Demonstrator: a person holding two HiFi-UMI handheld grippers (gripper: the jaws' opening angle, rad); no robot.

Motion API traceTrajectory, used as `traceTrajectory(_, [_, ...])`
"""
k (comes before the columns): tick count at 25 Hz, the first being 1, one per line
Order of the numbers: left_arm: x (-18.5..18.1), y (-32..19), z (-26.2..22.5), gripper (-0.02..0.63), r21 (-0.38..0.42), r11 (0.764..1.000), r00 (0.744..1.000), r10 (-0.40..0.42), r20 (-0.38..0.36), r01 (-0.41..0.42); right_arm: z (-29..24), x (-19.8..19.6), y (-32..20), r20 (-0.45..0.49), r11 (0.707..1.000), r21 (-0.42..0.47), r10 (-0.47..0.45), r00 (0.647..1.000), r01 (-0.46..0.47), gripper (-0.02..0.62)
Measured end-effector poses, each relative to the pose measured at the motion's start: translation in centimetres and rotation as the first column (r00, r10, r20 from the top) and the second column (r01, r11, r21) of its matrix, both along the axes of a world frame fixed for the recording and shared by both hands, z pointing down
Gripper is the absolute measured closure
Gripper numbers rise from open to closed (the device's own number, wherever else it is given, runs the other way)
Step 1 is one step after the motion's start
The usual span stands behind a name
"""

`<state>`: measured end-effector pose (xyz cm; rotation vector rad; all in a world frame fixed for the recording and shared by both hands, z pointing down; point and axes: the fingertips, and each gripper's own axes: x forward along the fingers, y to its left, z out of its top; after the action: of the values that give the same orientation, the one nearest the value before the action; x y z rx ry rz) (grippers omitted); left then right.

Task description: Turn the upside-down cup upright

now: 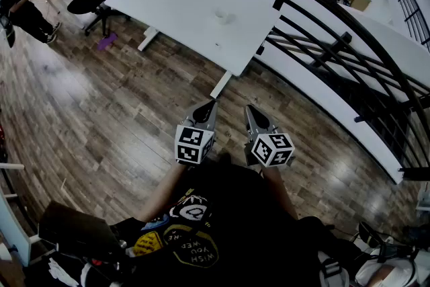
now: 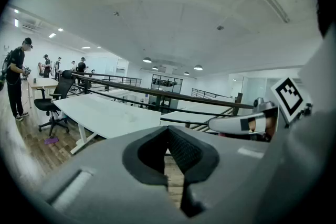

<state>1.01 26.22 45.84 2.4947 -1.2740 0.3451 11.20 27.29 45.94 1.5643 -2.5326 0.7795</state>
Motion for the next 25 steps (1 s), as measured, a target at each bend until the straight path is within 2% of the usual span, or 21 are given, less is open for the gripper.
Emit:
traceTrajectory(17, [-2.6, -0.5, 0.6, 0.601, -0.011, 1.000, 0.999, -0.015, -0.029, 0.015, 0.7, -2.7, -0.4, -0.008, 1.000, -0.009, -0.023, 1.000, 0.023, 0.598])
traceTrajectory(25, [-5.2, -0.7, 0.7, 0.601, -0.017, 1.000, 0.999, -0.021, -0.040, 0.021, -0.4, -5.8, -0.5, 0.011, 0.997, 0.055, -0.055, 0.998, 0.054, 0.597])
